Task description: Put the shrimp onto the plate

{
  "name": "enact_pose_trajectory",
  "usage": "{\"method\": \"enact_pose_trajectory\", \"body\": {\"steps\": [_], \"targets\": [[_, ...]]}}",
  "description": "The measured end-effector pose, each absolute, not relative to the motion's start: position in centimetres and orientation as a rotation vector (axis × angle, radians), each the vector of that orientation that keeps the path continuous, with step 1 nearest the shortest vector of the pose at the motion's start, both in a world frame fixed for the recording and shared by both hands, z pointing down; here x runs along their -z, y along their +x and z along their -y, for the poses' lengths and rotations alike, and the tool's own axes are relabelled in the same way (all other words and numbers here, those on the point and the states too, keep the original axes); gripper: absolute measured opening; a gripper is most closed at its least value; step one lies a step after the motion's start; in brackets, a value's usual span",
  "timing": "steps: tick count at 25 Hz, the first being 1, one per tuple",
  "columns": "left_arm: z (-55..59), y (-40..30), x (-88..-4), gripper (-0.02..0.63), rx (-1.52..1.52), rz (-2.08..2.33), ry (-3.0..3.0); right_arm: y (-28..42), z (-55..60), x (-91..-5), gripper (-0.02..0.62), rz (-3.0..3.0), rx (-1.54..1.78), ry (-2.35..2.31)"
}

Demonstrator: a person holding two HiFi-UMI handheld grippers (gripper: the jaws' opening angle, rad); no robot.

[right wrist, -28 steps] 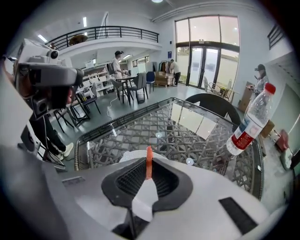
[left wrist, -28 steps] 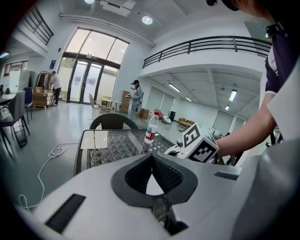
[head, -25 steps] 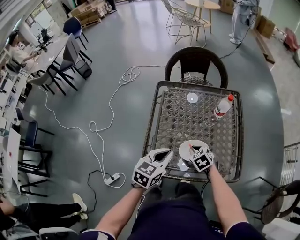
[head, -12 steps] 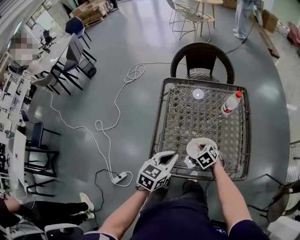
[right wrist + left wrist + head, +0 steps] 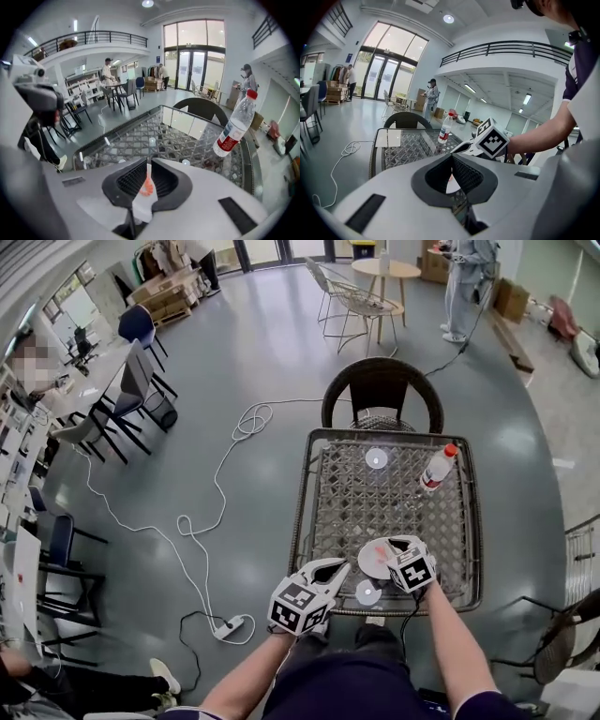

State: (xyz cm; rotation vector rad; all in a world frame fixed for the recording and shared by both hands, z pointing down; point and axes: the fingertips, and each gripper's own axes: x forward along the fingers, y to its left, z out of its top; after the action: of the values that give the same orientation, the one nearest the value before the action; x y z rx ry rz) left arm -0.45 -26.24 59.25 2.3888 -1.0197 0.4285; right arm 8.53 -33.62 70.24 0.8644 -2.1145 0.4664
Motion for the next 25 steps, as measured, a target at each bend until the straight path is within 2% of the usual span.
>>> {"method": "enact_pose_trajectory", "body": {"steps": [3,12,17,25], "targets": [[26.8,0.5,-57.5,0.009,-0.388,0.986,2.424,8.1,33.8,-65.2,0.006,2.259,-0.467,0.91],[29.3,3.3,-50.2,0.009,-0.251,0.884,2.579,9.5,34.5,-50.5,0.005,2.546,-0.4,1.166],[29.9,4.9,-45.5,0.009,-0.192,0.831,2.673,10.5,33.0,-45.3,0.005,2.673,-0.46,1.269],[28.8,5.7,-41.3,0.009,-0.157,0.775,2.765,10.7,30.6,-41.7,0.003,2.728,-0.352,1.401]]}}
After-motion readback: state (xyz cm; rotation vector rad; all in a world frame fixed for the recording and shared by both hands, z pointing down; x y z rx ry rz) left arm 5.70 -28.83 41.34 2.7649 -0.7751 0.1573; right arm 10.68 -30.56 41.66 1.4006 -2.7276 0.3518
